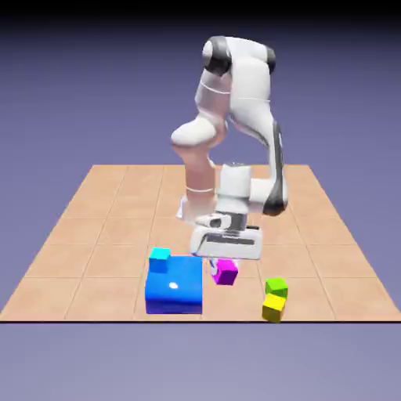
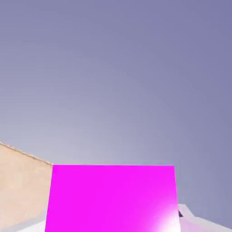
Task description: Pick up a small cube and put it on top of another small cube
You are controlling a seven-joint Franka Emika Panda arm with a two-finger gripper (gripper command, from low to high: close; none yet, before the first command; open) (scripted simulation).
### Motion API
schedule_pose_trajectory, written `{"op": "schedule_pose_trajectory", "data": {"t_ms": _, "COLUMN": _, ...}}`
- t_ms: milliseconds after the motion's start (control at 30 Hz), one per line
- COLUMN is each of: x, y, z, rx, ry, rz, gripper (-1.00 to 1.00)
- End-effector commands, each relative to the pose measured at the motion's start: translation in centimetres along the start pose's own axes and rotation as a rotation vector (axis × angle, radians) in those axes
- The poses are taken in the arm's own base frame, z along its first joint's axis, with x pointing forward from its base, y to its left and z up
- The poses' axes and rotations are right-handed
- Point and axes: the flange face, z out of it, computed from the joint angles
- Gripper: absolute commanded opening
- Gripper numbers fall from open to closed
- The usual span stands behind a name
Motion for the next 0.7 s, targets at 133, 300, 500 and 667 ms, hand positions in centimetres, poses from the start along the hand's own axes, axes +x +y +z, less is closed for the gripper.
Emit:
{"op": "schedule_pose_trajectory", "data": {"t_ms": 133, "x": -0.9, "y": -3.4, "z": -0.2, "rx": 0.075, "ry": -0.060, "rz": 0.050, "gripper": -1.00}}
{"op": "schedule_pose_trajectory", "data": {"t_ms": 300, "x": -1.7, "y": -6.8, "z": -1.3, "rx": 0.142, "ry": -0.110, "rz": 0.096, "gripper": -1.00}}
{"op": "schedule_pose_trajectory", "data": {"t_ms": 500, "x": -2.8, "y": -8.0, "z": 3.7, "rx": 0.153, "ry": -0.117, "rz": 0.103, "gripper": -1.00}}
{"op": "schedule_pose_trajectory", "data": {"t_ms": 667, "x": -2.9, "y": -8.0, "z": 4.0, "rx": 0.154, "ry": -0.117, "rz": 0.103, "gripper": 1.00}}
